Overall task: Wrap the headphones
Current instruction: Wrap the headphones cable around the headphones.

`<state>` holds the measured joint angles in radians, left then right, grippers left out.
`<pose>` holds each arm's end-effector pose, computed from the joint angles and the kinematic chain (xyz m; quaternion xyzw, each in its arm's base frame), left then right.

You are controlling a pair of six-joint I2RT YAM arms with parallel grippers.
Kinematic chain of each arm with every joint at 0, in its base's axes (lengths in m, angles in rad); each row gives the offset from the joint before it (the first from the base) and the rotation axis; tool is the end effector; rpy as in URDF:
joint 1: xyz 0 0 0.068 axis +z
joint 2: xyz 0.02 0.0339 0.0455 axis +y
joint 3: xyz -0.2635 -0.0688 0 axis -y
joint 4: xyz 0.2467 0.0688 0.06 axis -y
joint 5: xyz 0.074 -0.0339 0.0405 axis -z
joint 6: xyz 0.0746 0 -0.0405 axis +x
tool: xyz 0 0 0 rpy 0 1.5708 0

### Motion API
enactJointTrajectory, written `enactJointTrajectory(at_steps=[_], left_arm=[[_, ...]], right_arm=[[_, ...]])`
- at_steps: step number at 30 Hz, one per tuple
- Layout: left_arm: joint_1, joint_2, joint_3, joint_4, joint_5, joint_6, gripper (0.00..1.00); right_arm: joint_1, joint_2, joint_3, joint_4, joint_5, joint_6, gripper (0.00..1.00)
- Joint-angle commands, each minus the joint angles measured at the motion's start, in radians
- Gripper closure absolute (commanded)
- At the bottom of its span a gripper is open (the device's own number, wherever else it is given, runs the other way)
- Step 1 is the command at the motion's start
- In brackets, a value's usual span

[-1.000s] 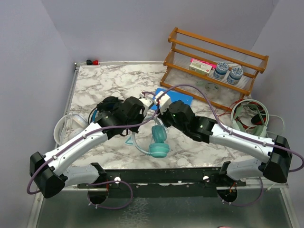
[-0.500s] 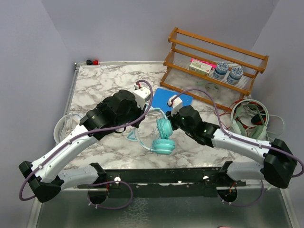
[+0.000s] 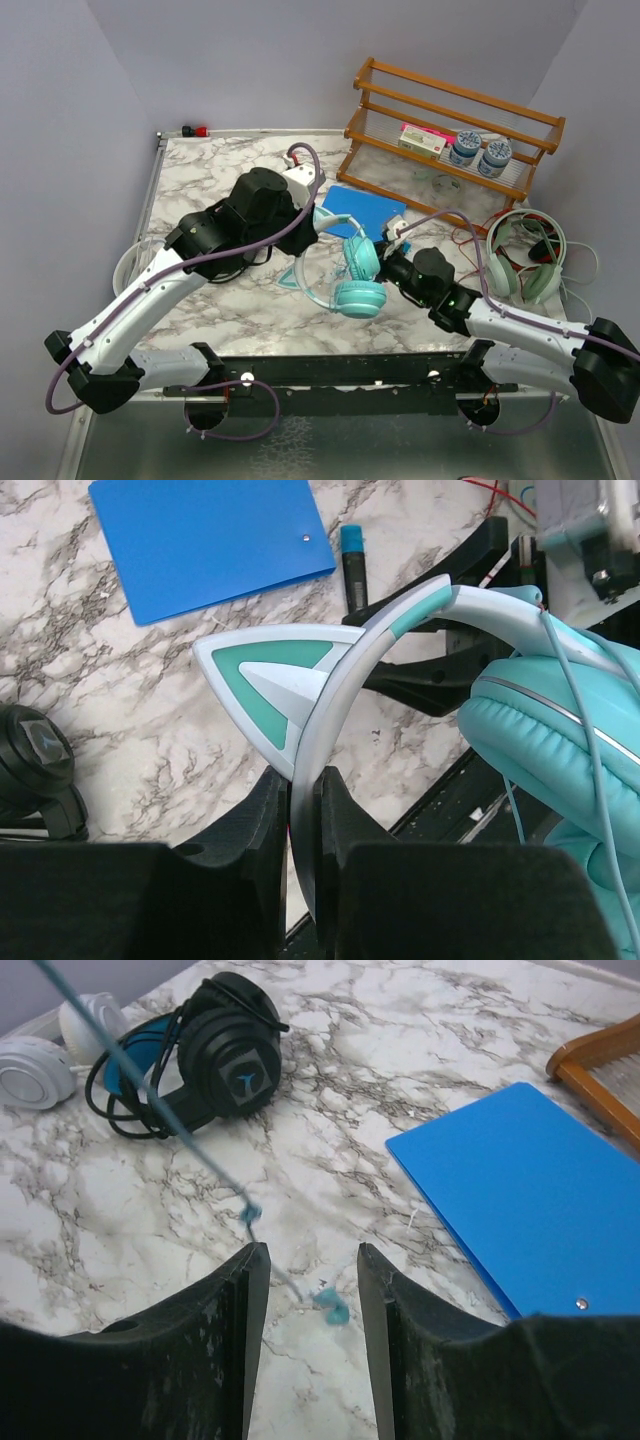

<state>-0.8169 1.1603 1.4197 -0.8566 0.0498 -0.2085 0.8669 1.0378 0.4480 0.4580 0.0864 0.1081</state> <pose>0.1757 -0.1926 0.3929 0.2758 0.8395 -0.2486 0.3967 0.1806 0.2028 0.2336 -0.2519 0.7085 0.2797 0.5969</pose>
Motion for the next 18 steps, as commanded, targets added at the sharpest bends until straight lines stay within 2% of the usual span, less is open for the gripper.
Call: enactJointTrajectory(at_steps=[1, 7, 11, 18], left_arm=[[0.016, 0.032, 0.11, -0.013, 0.083, -0.07, 1.0], [0.03, 0.097, 0.236, -0.079, 0.095, -0.088, 1.0], [0.038, 0.135, 0.314, -0.105, 0.079, -0.1, 1.0], [0.062, 0.189, 0.436, -0.125, 0.088, -0.124, 1.0]], right_arm=[[-0.005, 0.007, -0.04, 0.163, -0.06, 0.001, 0.51], [-0.005, 0.043, -0.068, 0.28, -0.065, -0.04, 0.51], [-0.006, 0.056, -0.081, 0.322, -0.073, -0.039, 0.59], [-0.005, 0.047, -0.12, 0.344, -0.133, 0.001, 0.59]])
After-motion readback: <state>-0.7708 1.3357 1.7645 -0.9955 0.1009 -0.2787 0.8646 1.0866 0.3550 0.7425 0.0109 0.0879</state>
